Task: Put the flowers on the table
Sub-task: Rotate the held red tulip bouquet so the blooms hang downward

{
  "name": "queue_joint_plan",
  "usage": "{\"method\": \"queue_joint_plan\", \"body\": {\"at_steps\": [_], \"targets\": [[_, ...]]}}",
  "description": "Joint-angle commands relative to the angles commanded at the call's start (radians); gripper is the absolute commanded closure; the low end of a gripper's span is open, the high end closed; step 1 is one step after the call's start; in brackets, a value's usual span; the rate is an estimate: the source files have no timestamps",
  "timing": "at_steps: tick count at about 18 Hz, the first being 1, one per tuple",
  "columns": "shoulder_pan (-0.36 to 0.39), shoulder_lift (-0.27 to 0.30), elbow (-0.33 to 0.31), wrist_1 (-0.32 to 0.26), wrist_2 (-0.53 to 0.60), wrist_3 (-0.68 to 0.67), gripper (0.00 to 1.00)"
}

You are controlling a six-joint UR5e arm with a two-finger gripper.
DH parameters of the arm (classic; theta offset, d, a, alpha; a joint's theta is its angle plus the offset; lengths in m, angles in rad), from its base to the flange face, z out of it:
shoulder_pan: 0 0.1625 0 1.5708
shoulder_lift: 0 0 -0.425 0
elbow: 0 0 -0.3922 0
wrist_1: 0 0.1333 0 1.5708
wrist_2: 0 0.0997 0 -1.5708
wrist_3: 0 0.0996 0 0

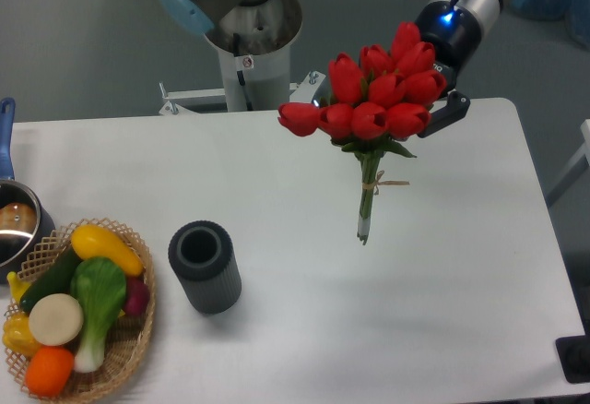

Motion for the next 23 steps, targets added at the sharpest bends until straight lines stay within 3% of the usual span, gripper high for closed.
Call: {"method": "queue_joint_plan", "body": {"at_steps": [5,12,19,23], "targets": [[0.011,0.008,-0.003,-0.002,0.015,-0.005,0.67],[0.009,0.074,-0.012,-0.009,0.248,-0.014,0.67],[0.003,0.144,-0.015,-0.02,0.564,-0.014,0.67],[-0.015,0.147,-0.012,-0.02,0.73,-0.011,0.67]]}}
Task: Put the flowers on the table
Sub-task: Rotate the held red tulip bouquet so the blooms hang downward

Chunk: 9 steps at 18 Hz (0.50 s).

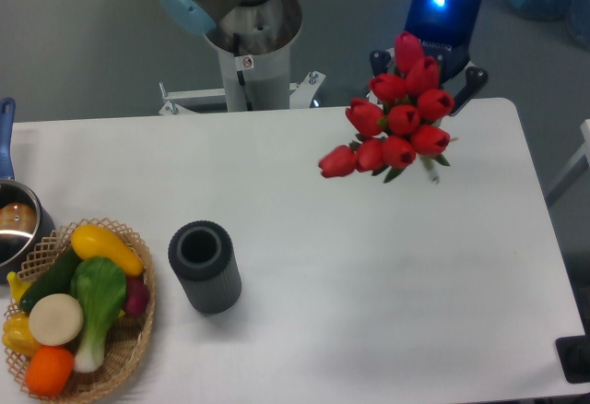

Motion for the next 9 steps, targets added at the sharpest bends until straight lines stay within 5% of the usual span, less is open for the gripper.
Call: {"method": "queue_joint_plan", "body": {"at_steps": [9], "targets": [[-0.084,-0.069,-0.002,0.002,0.343,0.08,0.67]]}}
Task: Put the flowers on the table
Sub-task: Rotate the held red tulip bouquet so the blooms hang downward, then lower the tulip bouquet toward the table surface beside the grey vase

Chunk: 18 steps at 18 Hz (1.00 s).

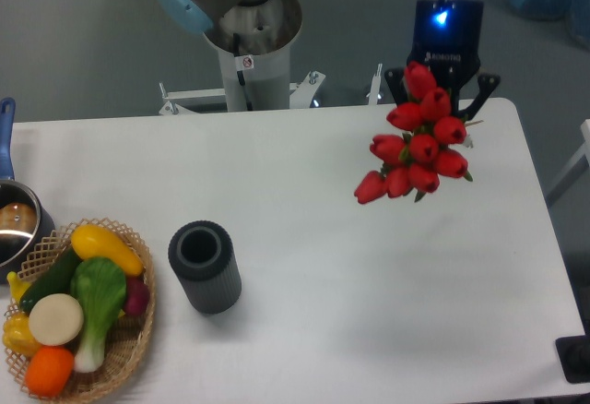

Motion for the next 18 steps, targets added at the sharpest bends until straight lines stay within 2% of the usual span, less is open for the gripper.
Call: {"method": "queue_joint_plan", "body": {"at_steps": [4,10,16,18], "targets": [[-0.041,-0.048,-0.003,0.002,0.115,0.017,0.67],[-0.078,-0.167,0.035,0.003,0.12,0.014,0.67],[-0.106,-0.276,0.044,0.012,0.117,0.017,0.67],[-0.112,-0.331,0.099,0.012,0.115,0.015,0.67]]}}
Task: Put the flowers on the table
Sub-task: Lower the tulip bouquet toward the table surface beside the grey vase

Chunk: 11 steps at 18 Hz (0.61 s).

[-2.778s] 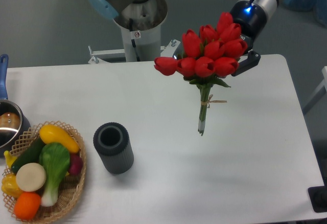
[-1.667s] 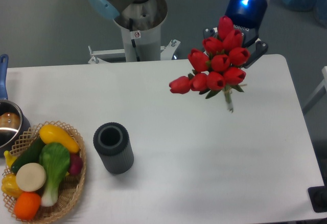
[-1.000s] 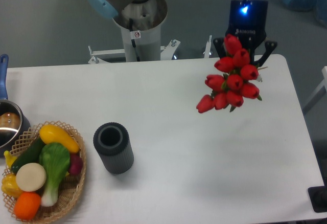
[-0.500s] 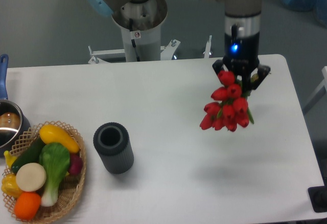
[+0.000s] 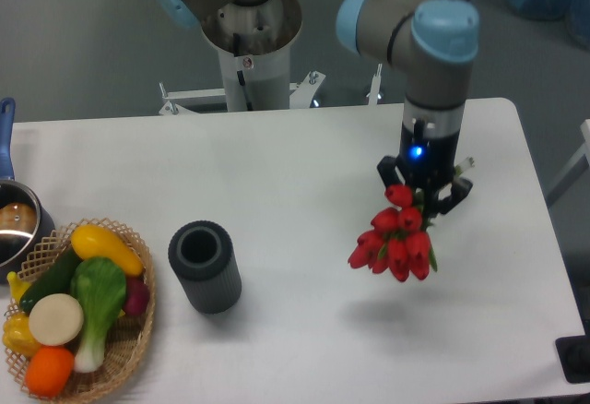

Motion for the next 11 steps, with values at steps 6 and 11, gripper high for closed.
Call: {"method": "queue_joint_plan", "body": {"at_steps": [6,11], "targets": [[-0.026,-0.065,0.036,0.0,0.002,0.0,0.67],[-0.028,-0.094,0.037,0.002,0.0,0.002,0.67]]}}
